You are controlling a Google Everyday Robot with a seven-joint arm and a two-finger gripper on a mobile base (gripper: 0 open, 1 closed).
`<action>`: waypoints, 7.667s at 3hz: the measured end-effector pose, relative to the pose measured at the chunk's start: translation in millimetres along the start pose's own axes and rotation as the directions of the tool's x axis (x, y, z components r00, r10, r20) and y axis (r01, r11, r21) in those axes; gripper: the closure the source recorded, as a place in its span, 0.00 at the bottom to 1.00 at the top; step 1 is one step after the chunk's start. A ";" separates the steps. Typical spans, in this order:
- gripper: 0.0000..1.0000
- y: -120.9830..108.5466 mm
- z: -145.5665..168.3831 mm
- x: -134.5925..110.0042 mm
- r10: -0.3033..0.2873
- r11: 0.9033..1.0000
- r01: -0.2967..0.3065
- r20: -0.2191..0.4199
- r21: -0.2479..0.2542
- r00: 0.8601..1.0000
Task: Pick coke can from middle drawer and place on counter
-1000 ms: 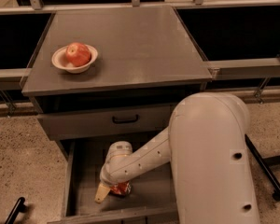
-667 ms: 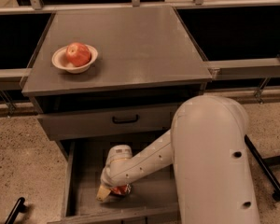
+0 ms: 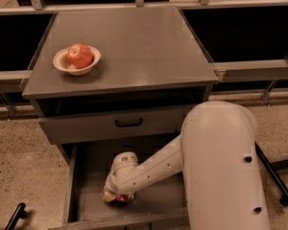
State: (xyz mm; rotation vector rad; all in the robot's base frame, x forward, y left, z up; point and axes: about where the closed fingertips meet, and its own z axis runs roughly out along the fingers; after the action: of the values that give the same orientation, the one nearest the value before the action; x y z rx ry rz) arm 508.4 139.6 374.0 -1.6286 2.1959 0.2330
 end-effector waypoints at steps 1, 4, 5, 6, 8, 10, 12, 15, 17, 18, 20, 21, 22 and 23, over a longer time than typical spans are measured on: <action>0.88 -13.2 -29.1 15.2 -0.062 0.998 0.063 0.027 -0.006 0.998; 1.00 3.8 -103.3 13.3 -0.267 0.962 0.269 0.068 -0.035 0.961; 1.00 3.4 -123.9 12.0 -0.285 0.958 0.287 0.084 -0.015 0.955; 1.00 1.2 -175.9 23.7 -0.311 0.950 0.308 0.153 0.046 0.938; 1.00 -20.3 -264.9 45.4 -0.317 0.948 0.296 0.305 0.113 0.898; 1.00 -24.8 -274.5 41.9 -0.318 0.948 0.297 0.325 0.113 0.891; 1.00 -114.5 -411.4 -23.8 -0.351 0.936 0.276 0.508 0.221 0.786; 1.00 -188.5 -509.5 -72.2 -0.463 0.879 0.477 0.266 0.014 0.845; 1.00 -253.4 -578.2 -114.0 -0.620 0.777 0.609 0.022 0.159 0.785; 1.00 -256.0 -565.9 -108.4 -0.634 0.767 0.635 -0.038 0.092 0.772; 1.00 -272.9 -504.0 -126.9 -0.674 0.737 0.676 0.064 -0.012 0.736; 0.83 -281.9 -479.9 -142.2 -0.670 0.735 0.678 0.142 -0.005 0.728; 0.59 -284.0 -475.1 -146.5 -0.684 0.722 0.692 0.151 0.000 0.714; 0.36 -284.0 -475.1 -146.5 -0.684 0.722 0.692 0.151 0.000 0.714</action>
Offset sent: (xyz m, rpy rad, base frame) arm -0.0215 -0.1213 0.2579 0.3084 0.0612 0.7155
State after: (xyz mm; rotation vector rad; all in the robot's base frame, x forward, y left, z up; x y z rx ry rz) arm 711.6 9.5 893.2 -2.2567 1.3413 0.1812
